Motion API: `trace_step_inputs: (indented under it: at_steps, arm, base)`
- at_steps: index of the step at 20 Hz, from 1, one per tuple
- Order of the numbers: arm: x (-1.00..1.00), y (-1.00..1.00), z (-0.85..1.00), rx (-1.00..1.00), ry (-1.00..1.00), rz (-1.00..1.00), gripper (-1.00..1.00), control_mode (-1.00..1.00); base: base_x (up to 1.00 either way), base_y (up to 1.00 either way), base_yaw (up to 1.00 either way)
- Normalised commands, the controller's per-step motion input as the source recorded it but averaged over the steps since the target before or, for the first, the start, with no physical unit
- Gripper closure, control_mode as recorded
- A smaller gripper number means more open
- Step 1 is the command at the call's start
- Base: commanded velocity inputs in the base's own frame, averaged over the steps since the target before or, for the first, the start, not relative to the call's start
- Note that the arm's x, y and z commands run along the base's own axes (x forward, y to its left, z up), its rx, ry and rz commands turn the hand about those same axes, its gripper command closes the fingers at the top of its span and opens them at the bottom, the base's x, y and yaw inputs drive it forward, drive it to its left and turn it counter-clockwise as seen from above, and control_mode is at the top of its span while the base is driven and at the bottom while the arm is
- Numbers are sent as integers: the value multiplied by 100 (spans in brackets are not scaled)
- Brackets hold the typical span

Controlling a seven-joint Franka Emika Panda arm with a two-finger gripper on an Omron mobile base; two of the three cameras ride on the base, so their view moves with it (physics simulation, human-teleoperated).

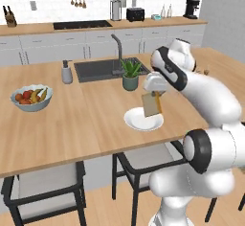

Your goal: Start the toaster. Once the lever pops up, take the bread to the plate on the dining counter.

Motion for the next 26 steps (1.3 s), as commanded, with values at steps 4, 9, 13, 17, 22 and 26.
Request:
trace_step_inputs:
  at_steps: [4,9,13,17,22,26]
  arm:
    - [82,-2,-45,1,0,0,100,-100]
    - [50,0,-57,0,-1,-1,100,-100]
    - [27,0,-50,0,-7,-3,100,-100]
    - [41,0,-47,0,-4,-4,100,-100]
    - [45,0,-32,0,-1,-2,100,-100]
    - [29,0,-20,0,0,0,100,-100]
  base:
    - [0,0,0]
    - [0,0,0]
    - [0,0,0]
    - [0,0,0]
    - [0,0,0]
    - [0,0,0]
